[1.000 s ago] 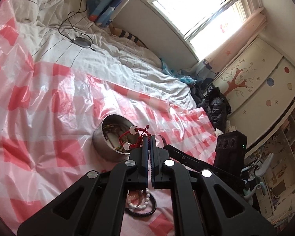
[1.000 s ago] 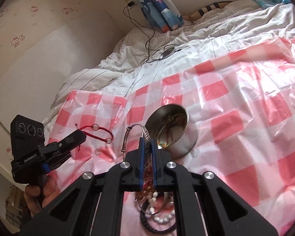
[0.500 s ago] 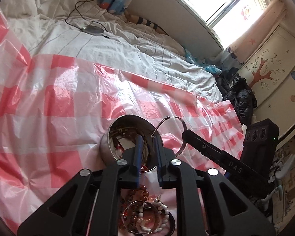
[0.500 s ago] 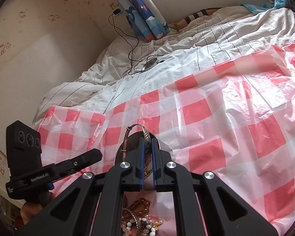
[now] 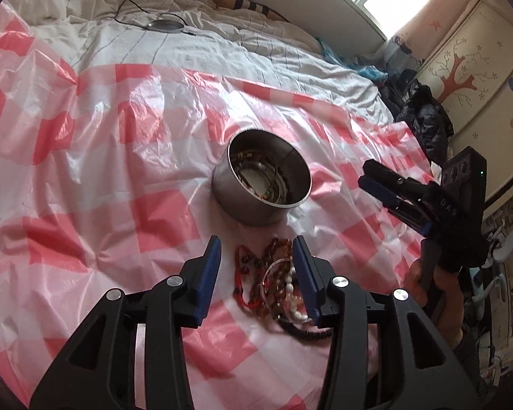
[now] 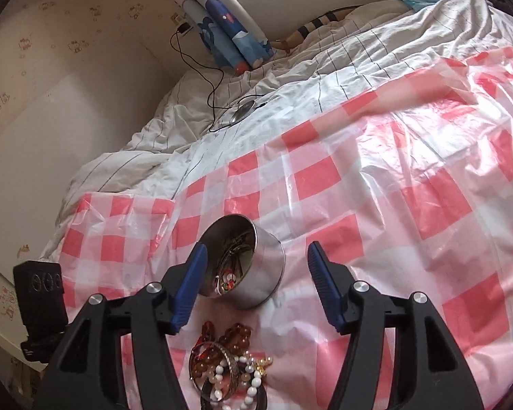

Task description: Organize jewelry

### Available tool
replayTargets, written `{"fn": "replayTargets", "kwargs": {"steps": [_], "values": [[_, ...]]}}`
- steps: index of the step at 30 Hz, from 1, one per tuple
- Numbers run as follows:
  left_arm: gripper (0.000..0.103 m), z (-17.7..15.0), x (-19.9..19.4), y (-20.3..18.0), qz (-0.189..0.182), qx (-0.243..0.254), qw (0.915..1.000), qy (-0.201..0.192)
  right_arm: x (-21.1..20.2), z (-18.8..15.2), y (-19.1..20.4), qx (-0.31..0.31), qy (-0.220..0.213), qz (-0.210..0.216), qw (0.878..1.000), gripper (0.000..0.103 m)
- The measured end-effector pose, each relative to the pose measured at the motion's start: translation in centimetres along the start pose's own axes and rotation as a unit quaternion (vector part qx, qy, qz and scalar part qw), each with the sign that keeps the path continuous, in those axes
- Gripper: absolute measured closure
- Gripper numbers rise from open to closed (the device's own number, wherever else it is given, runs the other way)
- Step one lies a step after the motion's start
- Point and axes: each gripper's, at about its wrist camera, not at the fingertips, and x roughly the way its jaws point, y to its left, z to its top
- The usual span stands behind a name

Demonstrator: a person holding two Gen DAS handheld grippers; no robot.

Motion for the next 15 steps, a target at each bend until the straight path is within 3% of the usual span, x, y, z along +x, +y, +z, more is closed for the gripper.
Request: {"fn": "replayTargets", "kwargs": {"steps": [6, 15], "values": [[0.062, -1.7, 1.3, -0.6, -0.038, -0.014, 0.9984, 0.04, -2.1, -3.4, 0.1, 0.008, 0.015, 0.014, 1.0, 0.033], [0.062, -2.2, 3.4, -1.0, -0.01, -0.02, 0.9976, 0.065, -1.4, -4.9, 0.2, 0.011, 0.038, 0.012, 0.999, 0.03]]}}
